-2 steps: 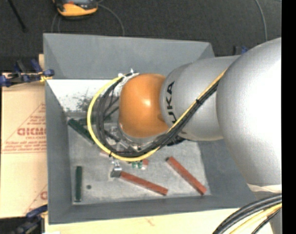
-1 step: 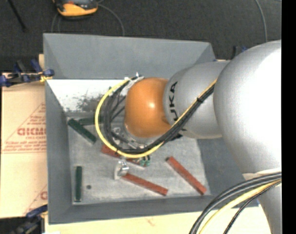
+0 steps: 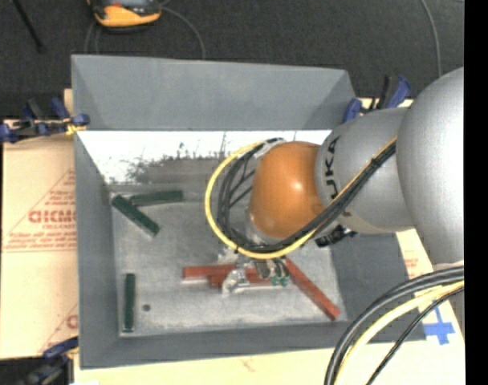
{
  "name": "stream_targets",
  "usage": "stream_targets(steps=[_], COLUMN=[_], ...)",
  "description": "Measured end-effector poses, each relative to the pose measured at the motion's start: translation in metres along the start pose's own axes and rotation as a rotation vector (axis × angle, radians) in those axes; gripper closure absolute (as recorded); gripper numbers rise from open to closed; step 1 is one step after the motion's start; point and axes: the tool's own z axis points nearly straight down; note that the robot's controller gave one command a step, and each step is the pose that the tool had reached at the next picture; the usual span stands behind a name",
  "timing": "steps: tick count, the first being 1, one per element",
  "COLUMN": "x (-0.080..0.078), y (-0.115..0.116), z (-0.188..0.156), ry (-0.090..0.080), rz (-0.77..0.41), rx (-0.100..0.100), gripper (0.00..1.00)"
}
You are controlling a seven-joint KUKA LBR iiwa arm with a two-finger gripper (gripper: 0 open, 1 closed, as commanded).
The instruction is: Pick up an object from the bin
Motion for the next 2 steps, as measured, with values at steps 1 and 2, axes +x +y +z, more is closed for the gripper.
stream_targets(steps=[1,2], x=[0.000,0.039], y=[0.000,0.020], z=[0.000,-0.151], ry=[0.000,-0.008], rz=[0.001,-0.005], rx=[0.000,0.002], gripper=[1.00,1.00])
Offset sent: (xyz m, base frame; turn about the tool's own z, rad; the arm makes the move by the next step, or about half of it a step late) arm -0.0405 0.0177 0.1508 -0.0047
